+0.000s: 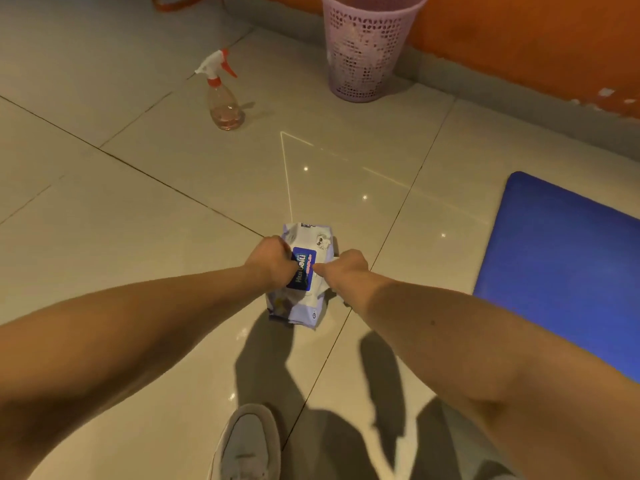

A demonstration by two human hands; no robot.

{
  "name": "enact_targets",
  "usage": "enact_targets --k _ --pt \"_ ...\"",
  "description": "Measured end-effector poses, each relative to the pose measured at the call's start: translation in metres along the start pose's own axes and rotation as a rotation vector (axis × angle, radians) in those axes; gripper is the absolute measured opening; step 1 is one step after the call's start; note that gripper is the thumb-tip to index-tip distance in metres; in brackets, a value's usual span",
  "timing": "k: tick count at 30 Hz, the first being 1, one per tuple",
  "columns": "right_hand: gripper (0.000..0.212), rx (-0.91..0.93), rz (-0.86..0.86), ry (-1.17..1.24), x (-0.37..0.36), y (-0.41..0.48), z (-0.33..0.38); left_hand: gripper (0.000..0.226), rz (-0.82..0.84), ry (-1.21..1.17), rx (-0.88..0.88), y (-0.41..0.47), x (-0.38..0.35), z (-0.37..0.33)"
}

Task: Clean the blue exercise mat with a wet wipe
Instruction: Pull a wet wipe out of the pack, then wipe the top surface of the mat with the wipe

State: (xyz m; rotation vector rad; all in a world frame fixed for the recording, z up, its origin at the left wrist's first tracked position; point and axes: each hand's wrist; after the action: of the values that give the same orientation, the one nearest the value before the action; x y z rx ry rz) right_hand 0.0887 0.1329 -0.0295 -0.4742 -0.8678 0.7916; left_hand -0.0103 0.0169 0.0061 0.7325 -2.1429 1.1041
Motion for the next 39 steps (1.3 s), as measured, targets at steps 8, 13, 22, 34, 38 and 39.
enact_targets --k 8,13,22,34,38,39 --pt "0.029 -0.002 0.079 0.142 -0.002 0.014 -0.001 0.028 0.058 0.246 0.001 0.027 0.002 0.017" --pt "0.011 -0.081 0.135 0.216 0.038 -0.015 0.012 0.030 -0.034 0.298 -0.025 0.004 0.018 0.000" --pt "0.014 0.075 0.077 0.461 0.121 -0.104 -0.002 0.026 0.108 -0.162 -0.145 -0.100 0.054 -0.094" --pt "0.021 0.221 -0.068 0.558 0.295 -0.251 -0.024 0.022 0.232 -0.287 -0.372 -0.239 0.060 -0.231" --pt "0.024 0.162 0.040 0.734 0.316 -0.262 -0.071 0.026 0.254 -0.354 -0.372 -0.252 0.037 -0.242" --pt "0.025 0.144 0.080 0.774 0.317 -0.262 -0.078 0.027 0.264 -0.369 -0.359 -0.255 0.030 -0.241"
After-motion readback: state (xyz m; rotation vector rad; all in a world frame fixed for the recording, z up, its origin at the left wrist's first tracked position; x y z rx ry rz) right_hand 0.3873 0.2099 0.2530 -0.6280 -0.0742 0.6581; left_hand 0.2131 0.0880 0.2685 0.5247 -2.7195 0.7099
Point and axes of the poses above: each hand's wrist, its own y-axis towards the middle knuckle, its own x-axis out of the back of the hand, z = x × y, and after that the axes turned 1 degree about y, right-handed
